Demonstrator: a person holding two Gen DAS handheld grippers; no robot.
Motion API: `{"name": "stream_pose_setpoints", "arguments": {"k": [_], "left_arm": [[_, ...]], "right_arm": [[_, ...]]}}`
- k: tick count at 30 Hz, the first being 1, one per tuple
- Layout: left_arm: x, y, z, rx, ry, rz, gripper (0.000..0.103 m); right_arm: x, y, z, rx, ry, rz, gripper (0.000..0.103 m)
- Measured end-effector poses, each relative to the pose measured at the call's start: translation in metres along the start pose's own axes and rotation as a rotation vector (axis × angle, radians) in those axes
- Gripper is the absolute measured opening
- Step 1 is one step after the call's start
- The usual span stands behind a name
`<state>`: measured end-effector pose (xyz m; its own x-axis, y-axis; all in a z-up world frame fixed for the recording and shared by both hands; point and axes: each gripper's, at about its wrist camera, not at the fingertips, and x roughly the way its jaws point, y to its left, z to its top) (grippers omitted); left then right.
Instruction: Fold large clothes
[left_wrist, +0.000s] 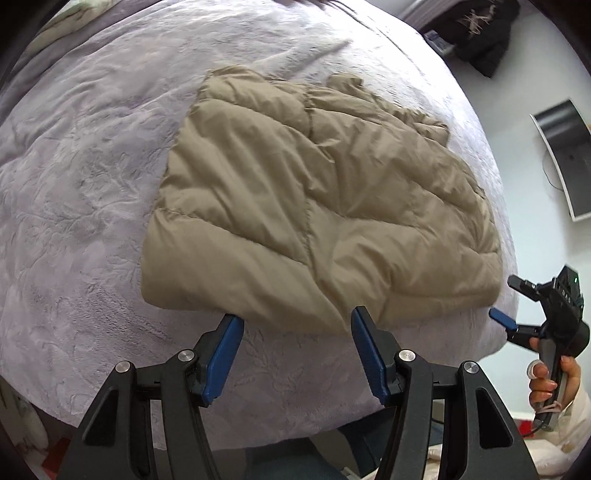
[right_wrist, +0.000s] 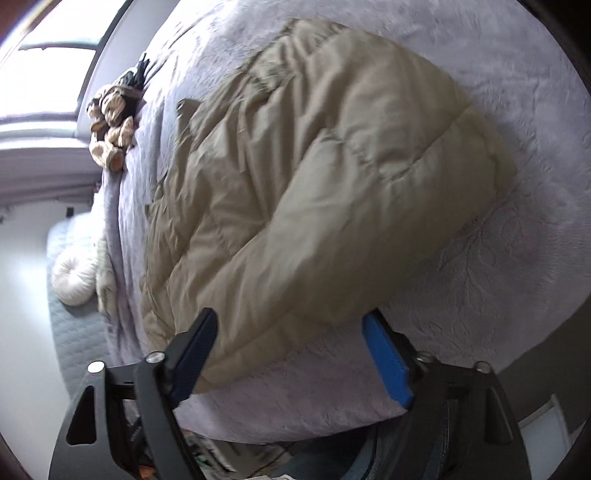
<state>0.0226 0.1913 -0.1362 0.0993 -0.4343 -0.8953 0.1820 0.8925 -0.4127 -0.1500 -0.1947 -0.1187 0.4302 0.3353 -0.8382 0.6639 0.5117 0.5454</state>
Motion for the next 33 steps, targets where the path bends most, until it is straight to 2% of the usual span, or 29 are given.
{"name": "stream_pose_setpoints", "arguments": {"k": [2,3,5,7,8,9,10,16,17,18,23,29,33], "left_arm": [[-0.006,-0.002,-0.001,0.011,-0.011,-0.007,0.061],[-0.009,-0.003,-0.001,0.012,-0.017,-0.01,0.061],[-0.016,-0.004,0.001,0.017,-0.044,-0.01,0.061],[-0.022,-0.007,0.004,0.028,-0.065,0.0,0.061],[-0.025,-0.008,0.005,0.029,-0.072,0.005,0.065],[-0.027,-0.009,0.007,0.026,-0.079,0.007,0.078],[-0.028,-0.009,0.008,0.021,-0.09,0.008,0.082],[-0.021,-0.015,0.017,0.025,-0.072,0.054,0.083],[-0.018,-0.016,0.019,0.024,-0.071,0.07,0.087],[-0.016,-0.016,0.021,0.02,-0.07,0.084,0.103],[-0.008,-0.016,0.03,0.01,-0.075,0.121,0.103],[-0.001,-0.007,0.042,-0.008,-0.069,0.161,0.103],[0.003,0.008,0.048,-0.043,-0.06,0.186,0.103]], "right_arm": [[-0.008,0.016,-0.011,-0.054,-0.008,-0.034,0.087],[-0.014,0.007,-0.019,-0.086,-0.006,-0.053,0.087],[-0.018,0.017,-0.027,-0.166,-0.003,-0.099,0.087],[-0.009,0.05,-0.022,-0.229,-0.022,-0.136,0.088],[-0.008,0.057,-0.023,-0.257,-0.039,-0.149,0.088],[-0.005,0.068,-0.021,-0.288,-0.059,-0.161,0.088],[-0.004,0.075,-0.022,-0.318,-0.07,-0.177,0.088],[0.018,0.126,-0.016,-0.445,-0.104,-0.29,0.089],[0.019,0.13,-0.017,-0.471,-0.114,-0.308,0.089],[0.021,0.135,-0.019,-0.501,-0.118,-0.322,0.089],[0.033,0.15,-0.021,-0.571,-0.098,-0.369,0.089],[0.046,0.146,-0.013,-0.521,-0.018,-0.38,0.089],[0.051,0.148,-0.011,-0.518,0.003,-0.377,0.089]]}}
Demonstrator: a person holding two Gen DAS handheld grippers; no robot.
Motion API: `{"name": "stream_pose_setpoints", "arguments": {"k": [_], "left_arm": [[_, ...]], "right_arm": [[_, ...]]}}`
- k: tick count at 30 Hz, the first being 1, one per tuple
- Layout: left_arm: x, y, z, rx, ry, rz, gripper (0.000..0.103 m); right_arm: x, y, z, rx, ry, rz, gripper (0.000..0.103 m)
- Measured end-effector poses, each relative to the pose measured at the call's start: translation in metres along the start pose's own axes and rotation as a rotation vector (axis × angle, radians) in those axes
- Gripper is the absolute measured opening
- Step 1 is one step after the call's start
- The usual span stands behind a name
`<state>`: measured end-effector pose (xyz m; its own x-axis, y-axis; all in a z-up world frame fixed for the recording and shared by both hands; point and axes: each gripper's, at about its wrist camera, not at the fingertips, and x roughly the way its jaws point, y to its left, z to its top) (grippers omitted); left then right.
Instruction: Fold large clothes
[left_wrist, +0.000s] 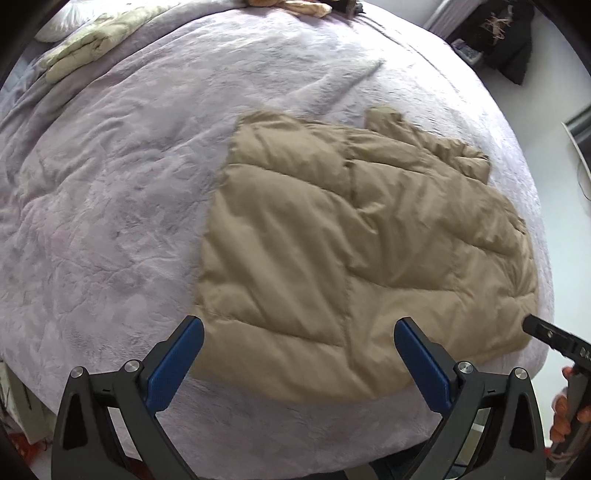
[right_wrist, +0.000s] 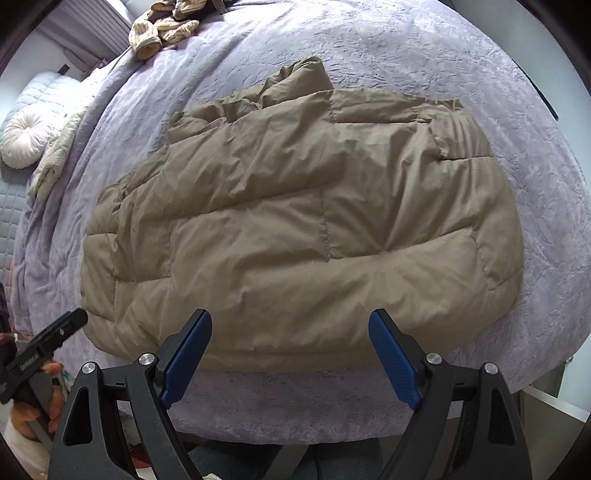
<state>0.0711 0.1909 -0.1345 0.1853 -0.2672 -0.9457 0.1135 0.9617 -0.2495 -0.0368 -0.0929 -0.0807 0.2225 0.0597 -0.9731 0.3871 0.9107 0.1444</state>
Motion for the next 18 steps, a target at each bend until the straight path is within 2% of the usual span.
{"name": "stream_pose_setpoints", "arguments": {"k": [3,12,15,18], "left_arm": [[0.006,0.013,0.003,-0.04,0.033,-0.062,0.103],[0.013,0.058,0.031,-0.12,0.024,-0.18,0.103],[0.02,0.068,0.039,-0.116,0.032,-0.211,0.103],[0.033,0.071,0.045,-0.086,0.062,-0.276,0.103]], "right_arm": [[0.002,0.004,-0.003,-0.011,0.013,0.0,0.089],[0.009,0.014,-0.003,-0.019,0.049,0.035,0.089],[0.012,0.015,-0.005,-0.021,0.061,0.037,0.089],[0.015,0.016,-0.006,-0.023,0.066,0.037,0.089]]}}
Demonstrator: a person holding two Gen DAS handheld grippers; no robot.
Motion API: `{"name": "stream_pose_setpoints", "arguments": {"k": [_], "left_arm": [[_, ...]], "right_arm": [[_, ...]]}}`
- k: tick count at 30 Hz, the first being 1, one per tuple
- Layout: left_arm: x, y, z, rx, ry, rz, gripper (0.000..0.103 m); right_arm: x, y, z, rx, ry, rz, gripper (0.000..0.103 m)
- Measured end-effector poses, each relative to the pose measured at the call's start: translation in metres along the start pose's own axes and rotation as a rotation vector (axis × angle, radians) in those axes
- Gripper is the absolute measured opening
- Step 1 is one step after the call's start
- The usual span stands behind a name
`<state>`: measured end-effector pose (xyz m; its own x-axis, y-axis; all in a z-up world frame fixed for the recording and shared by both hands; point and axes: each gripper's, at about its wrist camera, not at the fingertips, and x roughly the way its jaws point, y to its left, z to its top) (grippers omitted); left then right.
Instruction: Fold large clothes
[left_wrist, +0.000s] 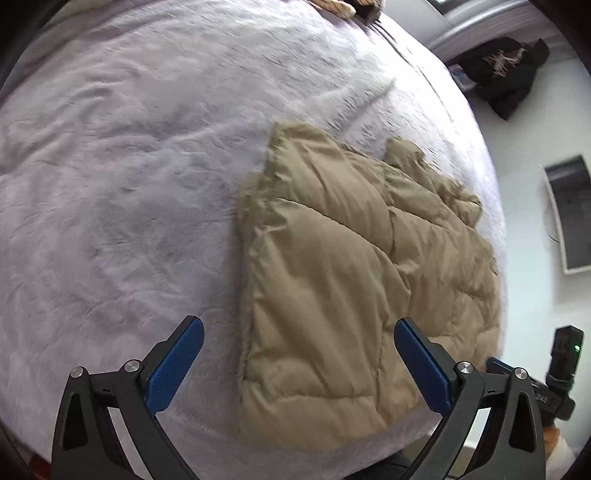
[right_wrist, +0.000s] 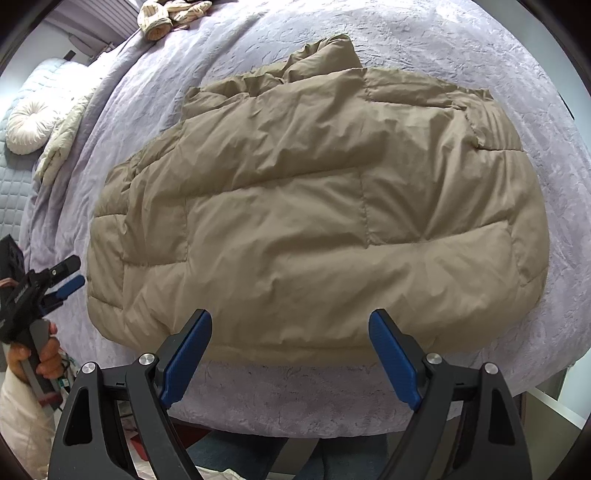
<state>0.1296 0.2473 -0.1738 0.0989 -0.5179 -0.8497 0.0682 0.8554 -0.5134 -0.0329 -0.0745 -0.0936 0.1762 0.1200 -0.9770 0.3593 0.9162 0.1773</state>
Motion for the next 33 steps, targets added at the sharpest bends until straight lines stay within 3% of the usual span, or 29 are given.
{"name": "stream_pose_setpoints", "arguments": {"k": [3,10,13,18,20,22,24,27,33], "left_arm": [[0.026,0.009,0.011,0.002,0.094,-0.123,0.103],[0.08,0.025,0.036,-0.013,0.23,-0.27,0.103],[0.1,0.024,0.04,-0.01,0.276,-0.316,0.103],[0.113,0.01,0.044,0.04,0.306,-0.32,0.103],[0.112,0.006,0.044,0.053,0.296,-0.314,0.089],[0.108,0.002,0.045,0.063,0.282,-0.326,0.057],[0.097,-0.002,0.043,0.065,0.259,-0.366,0.041],[0.083,-0.014,0.039,0.099,0.226,-0.353,0.033],[0.053,-0.035,0.036,0.12,0.177,-0.328,0.033]], "right_arm": [[0.002,0.002,0.0,-0.003,0.004,-0.001,0.089],[0.011,0.004,-0.002,-0.004,0.024,-0.005,0.089],[0.014,0.003,-0.003,0.001,0.03,-0.001,0.089],[0.014,0.002,-0.003,0.004,0.031,0.007,0.089],[0.013,0.0,-0.002,0.013,0.029,0.015,0.089],[0.013,-0.001,-0.001,0.028,0.027,0.027,0.089],[0.011,-0.003,0.001,0.044,0.021,0.045,0.089],[0.006,-0.007,0.003,0.075,-0.005,0.09,0.089],[-0.002,-0.008,0.012,0.051,-0.063,0.119,0.089]]}}
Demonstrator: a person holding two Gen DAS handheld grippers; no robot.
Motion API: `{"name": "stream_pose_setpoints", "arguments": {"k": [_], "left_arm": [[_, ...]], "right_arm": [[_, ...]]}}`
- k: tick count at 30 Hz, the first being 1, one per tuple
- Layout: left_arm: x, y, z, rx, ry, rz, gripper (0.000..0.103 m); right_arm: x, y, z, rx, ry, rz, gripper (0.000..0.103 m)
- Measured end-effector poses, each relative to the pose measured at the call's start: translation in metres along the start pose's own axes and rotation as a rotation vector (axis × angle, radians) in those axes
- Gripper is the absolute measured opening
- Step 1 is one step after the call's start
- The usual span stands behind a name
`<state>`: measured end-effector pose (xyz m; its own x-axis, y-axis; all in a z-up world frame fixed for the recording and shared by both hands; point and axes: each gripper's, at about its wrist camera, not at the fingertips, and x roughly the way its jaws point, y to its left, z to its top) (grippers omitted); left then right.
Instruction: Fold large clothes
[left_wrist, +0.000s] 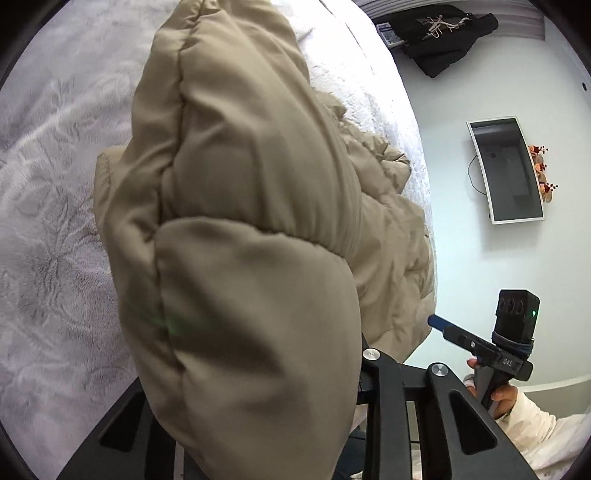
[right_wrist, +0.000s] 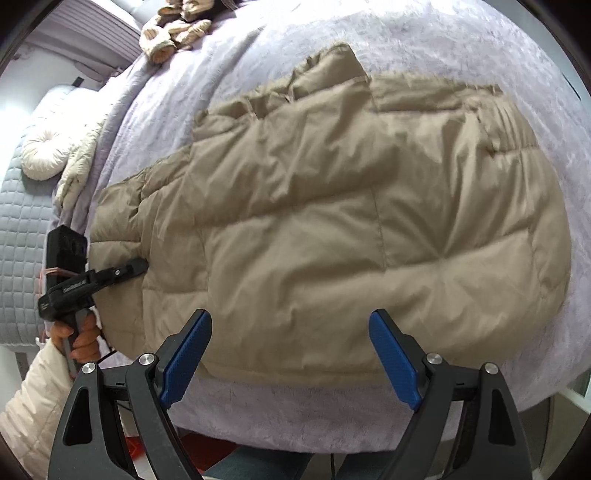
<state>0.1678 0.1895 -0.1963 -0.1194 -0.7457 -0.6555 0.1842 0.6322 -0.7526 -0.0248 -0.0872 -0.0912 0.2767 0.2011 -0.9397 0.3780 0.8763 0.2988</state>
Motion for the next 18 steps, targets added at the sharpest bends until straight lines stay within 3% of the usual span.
{"name": "stream_pose_setpoints", "arguments": {"k": [5,7,8,9,10,15,18], "left_arm": [[-0.011,-0.016,-0.007,0.008,-0.012,0.028,0.033],[-0.014,-0.028,-0.007,0.006,-0.012,0.044,0.033],[-0.016,-0.033,-0.007,0.007,-0.011,0.051,0.033],[-0.018,-0.039,-0.008,0.011,-0.011,0.059,0.033],[-0.019,-0.045,-0.009,0.015,-0.011,0.065,0.033],[-0.025,-0.093,-0.01,0.054,-0.015,0.073,0.033],[-0.021,-0.135,-0.013,0.104,-0.012,0.066,0.033]], "right_arm": [[-0.002,0.0,0.013,-0.025,-0.057,0.022,0.089],[0.002,0.001,0.017,-0.031,-0.072,0.044,0.08],[0.006,0.002,0.019,-0.038,-0.077,0.055,0.052],[0.011,0.001,0.02,-0.049,-0.075,0.049,0.015],[0.018,0.002,0.021,-0.06,-0.065,0.034,0.005],[0.051,0.001,0.025,-0.068,-0.032,0.073,0.003],[0.069,-0.015,0.028,-0.004,-0.001,0.134,0.003]]}}
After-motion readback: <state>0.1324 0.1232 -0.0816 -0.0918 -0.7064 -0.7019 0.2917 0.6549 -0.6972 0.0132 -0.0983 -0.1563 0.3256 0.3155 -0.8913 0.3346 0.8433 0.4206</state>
